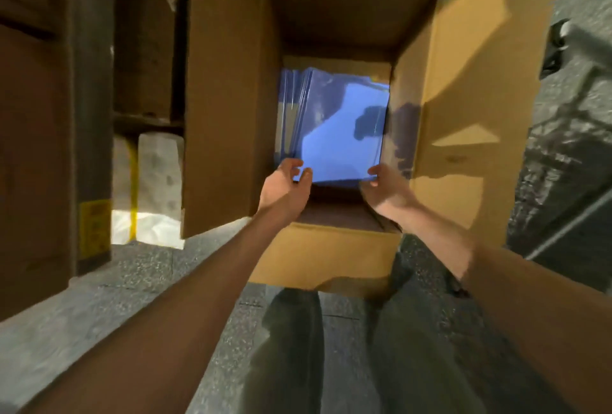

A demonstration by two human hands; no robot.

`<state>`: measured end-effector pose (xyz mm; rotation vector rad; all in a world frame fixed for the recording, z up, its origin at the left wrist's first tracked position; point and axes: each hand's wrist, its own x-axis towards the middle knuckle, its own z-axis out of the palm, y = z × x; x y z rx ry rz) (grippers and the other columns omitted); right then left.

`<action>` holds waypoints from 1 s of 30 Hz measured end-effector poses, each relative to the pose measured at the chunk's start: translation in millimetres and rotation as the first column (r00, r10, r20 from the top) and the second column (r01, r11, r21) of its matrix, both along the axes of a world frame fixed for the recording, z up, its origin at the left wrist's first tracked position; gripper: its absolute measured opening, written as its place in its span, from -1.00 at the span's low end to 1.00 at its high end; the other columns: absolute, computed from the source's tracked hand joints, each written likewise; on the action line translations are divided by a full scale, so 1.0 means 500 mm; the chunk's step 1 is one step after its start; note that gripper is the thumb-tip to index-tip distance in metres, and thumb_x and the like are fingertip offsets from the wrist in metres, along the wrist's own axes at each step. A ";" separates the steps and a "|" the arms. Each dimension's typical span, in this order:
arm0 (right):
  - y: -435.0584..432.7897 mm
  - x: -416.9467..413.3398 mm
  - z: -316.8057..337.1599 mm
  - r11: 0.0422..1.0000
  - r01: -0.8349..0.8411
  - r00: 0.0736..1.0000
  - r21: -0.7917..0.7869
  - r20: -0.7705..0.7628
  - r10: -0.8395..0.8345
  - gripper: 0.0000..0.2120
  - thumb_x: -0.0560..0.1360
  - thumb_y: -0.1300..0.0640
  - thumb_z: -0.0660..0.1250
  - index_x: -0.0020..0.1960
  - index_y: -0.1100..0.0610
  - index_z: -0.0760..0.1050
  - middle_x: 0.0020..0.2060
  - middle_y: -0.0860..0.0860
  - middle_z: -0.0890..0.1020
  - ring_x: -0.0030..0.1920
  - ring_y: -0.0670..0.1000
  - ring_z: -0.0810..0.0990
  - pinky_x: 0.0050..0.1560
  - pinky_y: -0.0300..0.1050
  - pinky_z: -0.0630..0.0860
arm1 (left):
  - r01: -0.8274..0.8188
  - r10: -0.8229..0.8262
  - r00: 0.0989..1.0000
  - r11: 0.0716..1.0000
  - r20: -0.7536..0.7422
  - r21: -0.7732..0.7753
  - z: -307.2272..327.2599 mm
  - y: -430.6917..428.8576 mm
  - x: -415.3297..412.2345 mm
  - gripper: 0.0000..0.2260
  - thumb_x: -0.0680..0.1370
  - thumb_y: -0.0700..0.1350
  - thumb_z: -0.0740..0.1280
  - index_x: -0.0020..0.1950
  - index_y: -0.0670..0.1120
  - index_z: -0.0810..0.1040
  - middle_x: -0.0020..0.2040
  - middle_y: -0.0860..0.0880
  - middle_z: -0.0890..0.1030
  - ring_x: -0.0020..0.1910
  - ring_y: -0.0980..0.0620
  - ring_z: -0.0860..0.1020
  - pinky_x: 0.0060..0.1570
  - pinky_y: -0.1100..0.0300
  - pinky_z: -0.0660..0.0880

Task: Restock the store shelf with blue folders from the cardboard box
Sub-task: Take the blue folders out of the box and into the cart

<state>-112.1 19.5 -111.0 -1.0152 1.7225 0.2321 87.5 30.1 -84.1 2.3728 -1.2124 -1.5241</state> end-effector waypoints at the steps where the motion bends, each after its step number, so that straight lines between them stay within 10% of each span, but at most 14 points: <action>1: -0.011 -0.003 -0.031 1.000 0.009 1.000 0.027 0.005 -0.009 -0.59 0.61 0.04 0.25 0.41 0.15 0.34 0.11 0.09 0.56 0.14 0.19 0.59 0.02 -0.05 0.48 | -0.015 0.015 1.000 1.000 0.009 0.021 -0.039 -0.007 -0.005 -0.63 0.65 0.09 0.27 0.42 -0.01 0.46 0.31 0.00 0.60 0.21 -0.04 0.58 0.10 0.17 0.46; 9: -0.100 -0.058 -0.300 0.981 0.191 0.980 0.036 0.042 -0.192 -0.60 0.45 -0.16 0.30 0.20 0.03 0.47 0.21 0.16 0.63 0.19 0.24 0.62 0.24 0.19 0.56 | -0.024 0.018 0.997 0.996 0.069 0.086 -0.332 -0.049 -0.052 -0.47 0.65 0.11 0.25 0.59 -0.01 0.27 0.42 -0.09 0.50 0.33 -0.17 0.52 0.17 0.09 0.47; 13: -0.132 -0.048 -0.364 0.977 0.205 0.973 0.049 0.100 -0.209 -0.86 0.59 0.10 0.23 -0.16 0.02 0.42 0.07 0.20 0.61 0.04 0.20 0.62 0.12 0.16 0.61 | -0.043 0.026 0.990 0.992 0.136 0.119 -0.428 -0.079 -0.047 -0.40 0.65 0.13 0.24 0.63 0.01 0.14 0.39 -0.09 0.51 0.25 -0.18 0.57 0.09 0.04 0.56; 18: -0.128 -0.040 -0.431 0.974 0.223 0.969 0.037 0.100 -0.226 -0.69 0.60 0.01 0.22 0.27 0.14 0.49 0.06 0.16 0.64 0.02 0.19 0.66 -0.08 0.06 0.62 | -0.059 0.036 0.987 0.988 0.156 0.144 -0.486 -0.092 -0.046 -0.47 0.67 0.04 0.23 0.61 -0.06 0.20 0.30 -0.07 0.52 0.09 -0.11 0.59 0.00 0.06 0.58; 30: -0.117 -0.026 -0.396 0.963 0.268 0.955 -0.010 0.137 -0.265 -0.39 0.41 -0.28 0.21 0.31 0.07 0.49 0.17 0.10 0.62 0.17 0.18 0.60 0.21 0.22 0.56 | -0.210 0.209 0.978 0.975 0.021 0.067 -0.481 -0.071 -0.074 -0.56 0.66 0.17 0.23 0.46 -0.02 0.44 0.23 -0.07 0.58 0.20 -0.11 0.57 0.09 0.09 0.52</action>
